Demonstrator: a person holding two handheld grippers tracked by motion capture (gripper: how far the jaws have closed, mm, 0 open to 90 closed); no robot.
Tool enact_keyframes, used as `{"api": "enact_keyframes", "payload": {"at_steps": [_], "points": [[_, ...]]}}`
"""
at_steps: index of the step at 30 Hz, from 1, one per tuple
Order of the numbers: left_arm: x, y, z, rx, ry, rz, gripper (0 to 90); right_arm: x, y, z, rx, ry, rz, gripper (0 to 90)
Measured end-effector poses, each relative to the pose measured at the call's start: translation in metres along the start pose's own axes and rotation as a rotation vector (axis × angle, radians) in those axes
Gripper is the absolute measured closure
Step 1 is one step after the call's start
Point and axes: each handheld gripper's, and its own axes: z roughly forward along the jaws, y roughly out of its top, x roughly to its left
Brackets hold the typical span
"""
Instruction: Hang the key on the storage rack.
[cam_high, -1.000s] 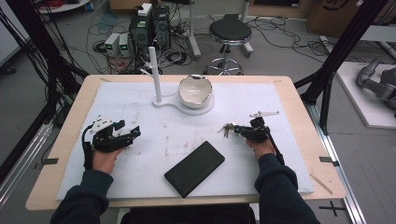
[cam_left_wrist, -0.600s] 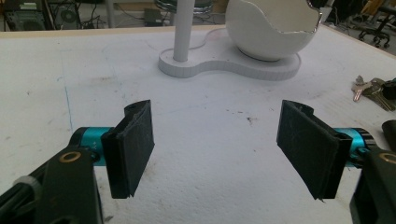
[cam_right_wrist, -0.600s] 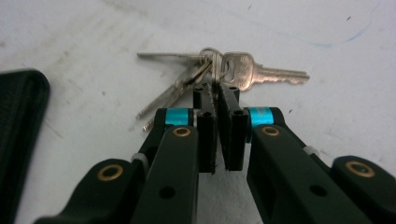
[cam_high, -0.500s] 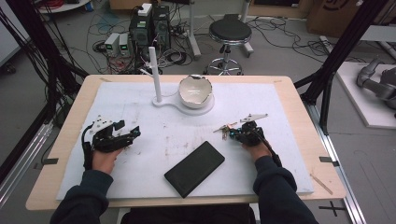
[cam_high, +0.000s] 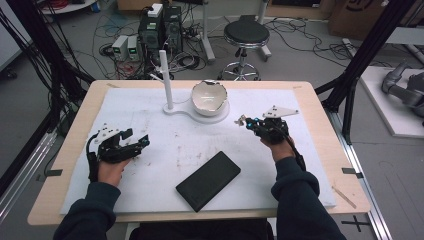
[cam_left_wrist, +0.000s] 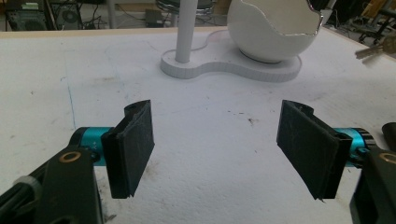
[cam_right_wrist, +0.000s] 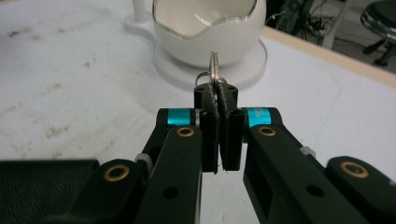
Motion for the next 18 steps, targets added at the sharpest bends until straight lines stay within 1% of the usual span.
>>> {"api": "enact_keyframes", "payload": {"at_steps": [2,4,7,9,15,18], "points": [[0.001,0.0,0.0,-0.001,-0.001,0.002,27.2,-0.001,0.009,0.0,-0.012,0.013,-0.002,88.8],[0.0,0.0,0.0,-0.004,-0.001,-0.002,27.3,0.0,0.021,0.003,-0.021,0.029,-0.018,88.8],[0.0,0.0,-0.001,-0.009,-0.007,0.004,27.2,0.003,0.037,0.009,-0.032,0.057,-0.033,88.8],[0.001,0.001,-0.003,-0.012,-0.01,0.015,27.3,0.006,0.047,0.014,-0.035,0.073,-0.042,88.8],[0.004,0.001,-0.007,-0.031,-0.008,0.01,27.2,0.015,0.078,0.034,-0.049,0.137,-0.057,88.8],[0.006,0.001,-0.009,-0.033,-0.003,0.009,27.2,0.022,0.093,0.047,-0.049,0.164,-0.076,88.8]]}}
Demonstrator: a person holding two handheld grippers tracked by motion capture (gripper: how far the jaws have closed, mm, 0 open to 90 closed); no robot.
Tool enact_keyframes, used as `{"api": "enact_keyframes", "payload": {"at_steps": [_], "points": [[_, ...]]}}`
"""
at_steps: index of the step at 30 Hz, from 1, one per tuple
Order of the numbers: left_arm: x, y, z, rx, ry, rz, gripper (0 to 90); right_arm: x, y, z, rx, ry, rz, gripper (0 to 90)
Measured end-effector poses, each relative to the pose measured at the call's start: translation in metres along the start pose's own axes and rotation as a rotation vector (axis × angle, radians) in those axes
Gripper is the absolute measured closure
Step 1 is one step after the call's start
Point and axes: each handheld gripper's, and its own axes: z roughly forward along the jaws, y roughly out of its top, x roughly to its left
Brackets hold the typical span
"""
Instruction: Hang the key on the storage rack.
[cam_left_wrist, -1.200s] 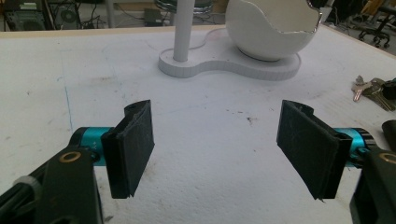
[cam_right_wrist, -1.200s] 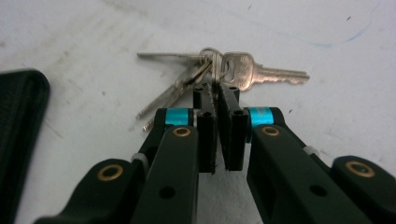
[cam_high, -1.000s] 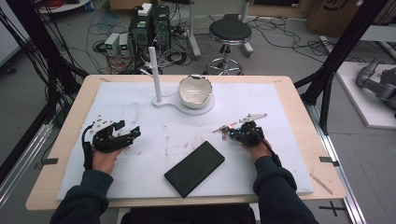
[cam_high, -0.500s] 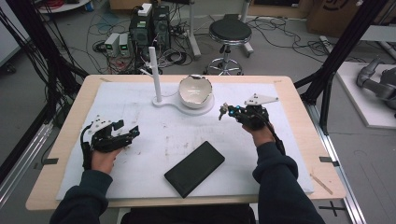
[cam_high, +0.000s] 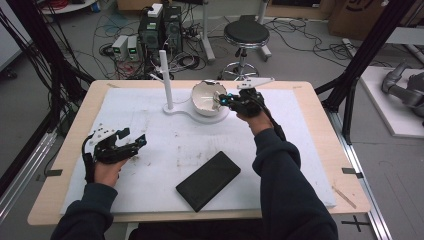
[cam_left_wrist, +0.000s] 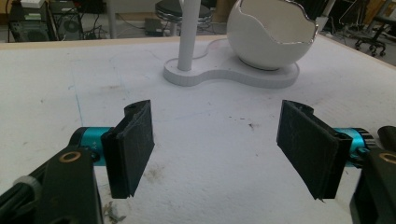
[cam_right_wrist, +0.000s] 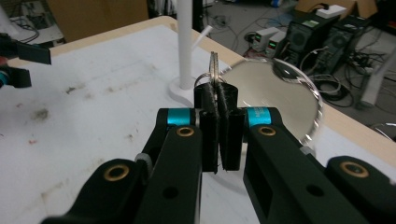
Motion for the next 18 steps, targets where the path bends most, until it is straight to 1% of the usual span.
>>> {"api": "enact_keyframes", "payload": {"at_steps": [1,3,4,5,7,8,9,11,18], "points": [[0.001,0.0,-0.001,-0.001,0.0,-0.002,27.2,0.001,0.004,0.005,-0.002,0.014,-0.006,88.8],[0.001,0.0,-0.002,-0.006,0.003,-0.005,27.2,0.005,0.013,0.018,0.029,0.031,-0.02,88.8],[0.002,0.0,-0.003,-0.007,0.003,-0.004,27.2,0.007,0.017,0.023,0.023,0.037,-0.033,88.8],[0.002,0.0,-0.003,-0.008,0.005,-0.006,27.2,0.009,0.022,0.028,0.016,0.056,-0.037,88.8],[0.002,0.0,-0.004,-0.008,0.005,-0.005,27.2,0.013,0.032,0.037,0.016,0.071,-0.045,88.8],[0.002,0.0,-0.004,-0.006,0.005,-0.005,27.2,0.015,0.037,0.041,0.006,0.074,-0.054,88.8],[0.003,-0.001,-0.004,-0.005,0.005,-0.006,27.2,0.017,0.042,0.045,0.001,0.087,-0.049,88.8],[0.003,-0.001,-0.004,-0.006,0.004,-0.005,27.2,0.02,0.053,0.052,-0.002,0.095,-0.068,88.8],[0.005,-0.002,-0.005,-0.008,0.007,-0.009,27.2,0.032,0.09,0.072,-0.021,0.126,-0.107,88.8]]}}
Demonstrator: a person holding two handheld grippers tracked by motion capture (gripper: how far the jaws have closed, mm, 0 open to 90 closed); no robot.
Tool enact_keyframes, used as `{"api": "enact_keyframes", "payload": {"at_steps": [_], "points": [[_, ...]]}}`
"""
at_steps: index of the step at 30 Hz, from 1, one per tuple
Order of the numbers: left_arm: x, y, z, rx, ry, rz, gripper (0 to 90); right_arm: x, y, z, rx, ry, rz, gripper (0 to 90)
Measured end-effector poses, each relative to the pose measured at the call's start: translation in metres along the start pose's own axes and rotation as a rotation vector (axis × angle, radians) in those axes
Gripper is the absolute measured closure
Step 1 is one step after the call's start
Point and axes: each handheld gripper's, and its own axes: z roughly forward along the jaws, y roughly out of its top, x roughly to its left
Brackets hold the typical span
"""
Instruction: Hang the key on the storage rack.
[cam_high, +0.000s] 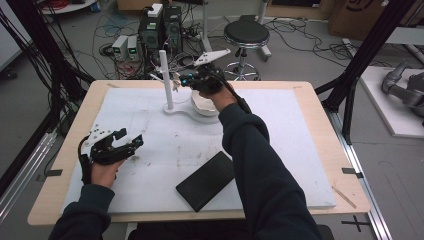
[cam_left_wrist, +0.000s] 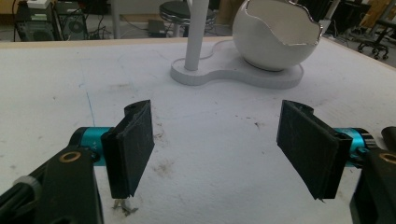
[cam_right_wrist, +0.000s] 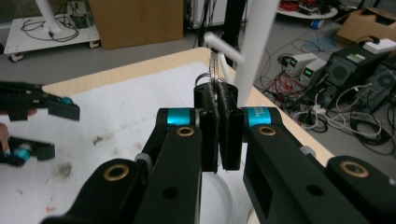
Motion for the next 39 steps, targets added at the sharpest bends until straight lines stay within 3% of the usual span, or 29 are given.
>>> {"api": "enact_keyframes", "payload": {"at_steps": [8,14,19,27,35,39], "points": [[0.002,-0.001,-0.002,-0.003,0.006,-0.009,27.2,0.006,0.028,0.024,0.003,0.035,-0.03,88.8],[0.004,-0.002,-0.004,-0.007,0.01,-0.013,27.2,0.006,0.033,0.038,0.02,-0.005,-0.021,88.8],[0.006,-0.002,-0.006,-0.007,0.018,-0.016,27.2,0.003,0.032,0.039,0.011,-0.016,0.015,88.8],[0.004,-0.002,-0.005,-0.008,0.015,-0.013,27.2,-0.001,0.031,0.04,0.026,-0.037,0.028,88.8],[0.006,-0.002,-0.006,-0.008,0.02,-0.017,27.2,0.003,0.033,0.041,0.011,-0.008,-0.007,88.7],[0.005,-0.002,-0.006,-0.009,0.017,-0.015,27.2,0.004,0.033,0.042,0.028,-0.043,-0.019,88.7]]}}
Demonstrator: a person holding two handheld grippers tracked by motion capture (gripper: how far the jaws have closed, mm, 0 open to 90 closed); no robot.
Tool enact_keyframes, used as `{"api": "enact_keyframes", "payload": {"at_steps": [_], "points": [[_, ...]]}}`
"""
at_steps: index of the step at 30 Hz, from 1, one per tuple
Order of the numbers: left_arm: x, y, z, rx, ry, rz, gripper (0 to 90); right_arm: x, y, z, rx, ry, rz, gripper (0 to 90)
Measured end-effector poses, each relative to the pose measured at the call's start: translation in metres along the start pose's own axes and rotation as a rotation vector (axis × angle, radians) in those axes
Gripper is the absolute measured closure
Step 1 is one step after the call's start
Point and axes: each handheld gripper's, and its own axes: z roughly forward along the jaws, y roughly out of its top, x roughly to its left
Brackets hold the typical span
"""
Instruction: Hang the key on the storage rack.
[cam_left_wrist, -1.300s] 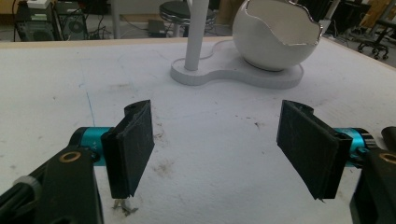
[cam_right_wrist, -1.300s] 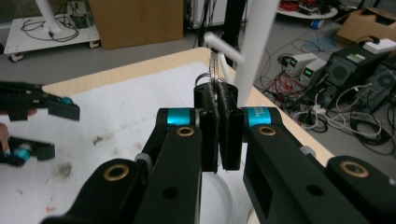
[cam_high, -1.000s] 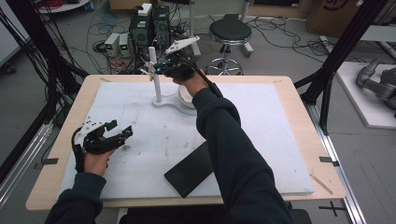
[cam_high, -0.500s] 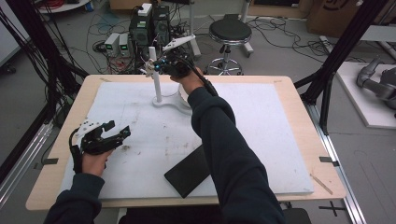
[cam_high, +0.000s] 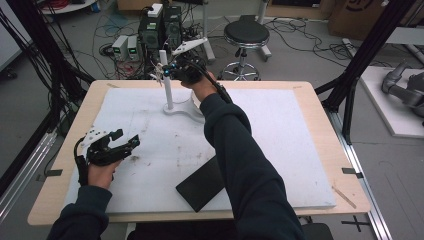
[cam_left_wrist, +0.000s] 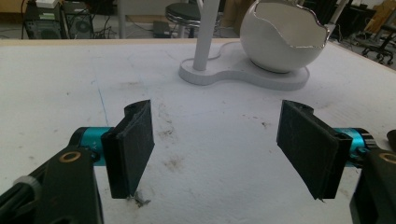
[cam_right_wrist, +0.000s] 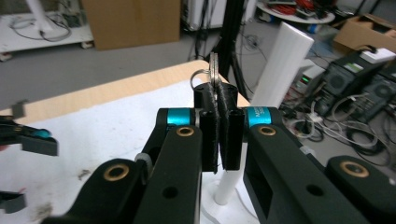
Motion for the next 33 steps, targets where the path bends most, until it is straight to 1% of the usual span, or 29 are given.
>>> {"api": "enact_keyframes", "payload": {"at_steps": [1,7,10,13,19,20,21,22,24,26,27,29,30,31,33], "points": [[0.0,0.0,0.0,0.001,-0.001,0.001,27.2,-0.001,-0.001,0.001,0.009,-0.004,-0.001,88.7],[0.001,0.0,-0.001,0.001,0.0,-0.002,27.2,-0.001,-0.003,0.001,0.016,-0.016,-0.002,88.7],[0.001,0.0,-0.001,0.001,0.001,-0.003,27.2,-0.003,-0.008,-0.002,0.02,-0.009,0.004,88.7],[0.001,0.0,-0.001,0.002,0.001,-0.002,27.2,-0.004,-0.014,-0.005,0.01,-0.004,0.003,88.7],[-0.001,-0.001,0.001,0.003,-0.005,-0.001,27.2,-0.006,-0.023,-0.002,0.056,-0.038,0.014,87.5],[-0.001,-0.001,0.001,0.005,-0.005,0.001,27.3,-0.006,-0.025,-0.003,0.051,-0.042,0.029,85.2],[-0.001,-0.001,0.001,0.004,-0.006,-0.001,27.2,-0.007,-0.027,-0.006,0.038,-0.052,0.044,75.4],[0.0,-0.001,0.0,0.003,-0.005,-0.002,27.2,-0.008,-0.031,-0.009,0.023,-0.059,0.06,68.2],[0.001,-0.001,0.0,0.005,-0.006,-0.003,27.2,-0.011,-0.039,-0.019,0.021,-0.086,0.078,57.5],[0.001,-0.001,-0.001,0.007,-0.008,-0.007,27.2,-0.015,-0.05,-0.033,0.028,-0.107,0.081,50.6],[0.0,-0.001,-0.001,0.006,-0.009,-0.008,27.2,-0.017,-0.058,-0.041,0.022,-0.115,0.079,47.9],[-0.001,-0.001,-0.001,0.006,-0.016,-0.008,27.2,-0.022,-0.075,-0.061,0.014,-0.111,0.093,41.0],[-0.001,-0.001,0.0,0.009,-0.02,-0.005,27.2,-0.026,-0.084,-0.071,0.028,-0.112,0.095,38.7],[-0.002,-0.001,0.0,0.01,-0.023,-0.003,27.2,-0.028,-0.094,-0.081,0.052,-0.122,0.109,37.4],[-0.003,-0.001,0.002,0.014,-0.028,0.001,27.0,-0.03,-0.117,-0.102,0.063,-0.14,0.118,33.4]]}}
